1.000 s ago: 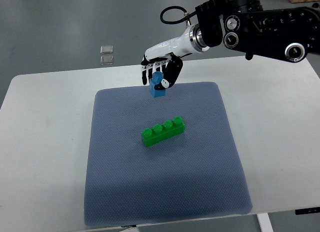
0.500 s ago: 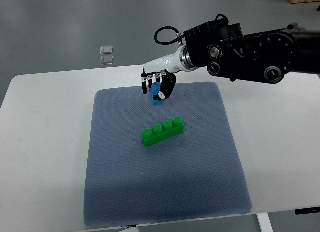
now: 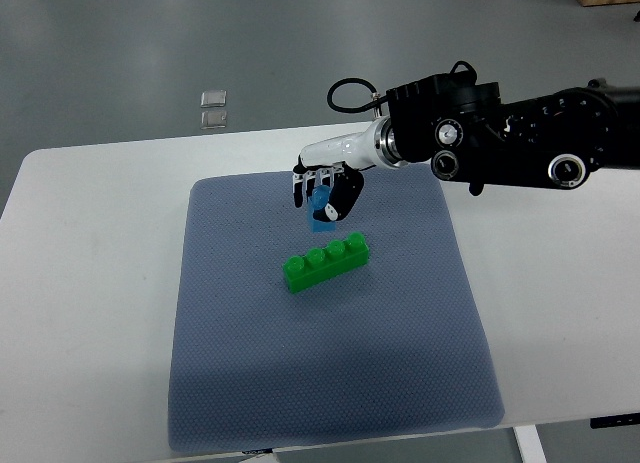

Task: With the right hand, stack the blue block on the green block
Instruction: 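Carry the blue block over the green block and lower it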

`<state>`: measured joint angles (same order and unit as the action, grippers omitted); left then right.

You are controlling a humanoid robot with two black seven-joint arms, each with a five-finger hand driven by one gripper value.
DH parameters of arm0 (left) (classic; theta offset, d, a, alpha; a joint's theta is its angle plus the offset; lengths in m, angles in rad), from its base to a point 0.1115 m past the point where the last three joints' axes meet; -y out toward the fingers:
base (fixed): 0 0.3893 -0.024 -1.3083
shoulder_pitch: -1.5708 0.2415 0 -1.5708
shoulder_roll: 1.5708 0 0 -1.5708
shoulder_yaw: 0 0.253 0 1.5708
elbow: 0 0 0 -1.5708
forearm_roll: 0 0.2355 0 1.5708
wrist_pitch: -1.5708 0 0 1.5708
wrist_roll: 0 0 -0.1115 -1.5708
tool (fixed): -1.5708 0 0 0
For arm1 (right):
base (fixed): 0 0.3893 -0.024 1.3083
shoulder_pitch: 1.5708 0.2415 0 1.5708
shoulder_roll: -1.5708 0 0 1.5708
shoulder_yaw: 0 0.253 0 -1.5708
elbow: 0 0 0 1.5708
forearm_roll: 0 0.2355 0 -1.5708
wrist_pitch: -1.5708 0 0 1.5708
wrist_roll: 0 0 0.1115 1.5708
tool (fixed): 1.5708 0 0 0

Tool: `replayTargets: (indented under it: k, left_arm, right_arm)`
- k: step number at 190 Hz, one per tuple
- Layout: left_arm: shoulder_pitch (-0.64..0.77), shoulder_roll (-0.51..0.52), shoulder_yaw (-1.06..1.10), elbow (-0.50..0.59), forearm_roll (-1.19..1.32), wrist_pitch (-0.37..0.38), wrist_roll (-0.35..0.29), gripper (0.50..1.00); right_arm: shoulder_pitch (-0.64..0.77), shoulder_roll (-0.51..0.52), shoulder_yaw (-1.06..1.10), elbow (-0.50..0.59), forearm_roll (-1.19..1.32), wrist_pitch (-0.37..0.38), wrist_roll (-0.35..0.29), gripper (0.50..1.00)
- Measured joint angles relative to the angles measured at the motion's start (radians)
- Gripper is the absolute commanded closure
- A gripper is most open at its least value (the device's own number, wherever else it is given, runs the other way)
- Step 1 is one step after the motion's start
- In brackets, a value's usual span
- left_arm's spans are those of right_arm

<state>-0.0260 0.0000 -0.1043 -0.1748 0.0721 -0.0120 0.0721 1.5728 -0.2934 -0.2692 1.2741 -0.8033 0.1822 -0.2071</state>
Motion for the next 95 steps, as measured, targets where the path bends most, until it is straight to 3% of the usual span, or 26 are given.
replayTargets:
  k: [95]
  left_arm:
    - [0.0,0.0,0.0,0.0,0.0,0.001,0.0,0.5]
  right_arm:
    - [-0.091,-0.004,-0.002,0.004,-0.052,-0.076,0.008,0.918]
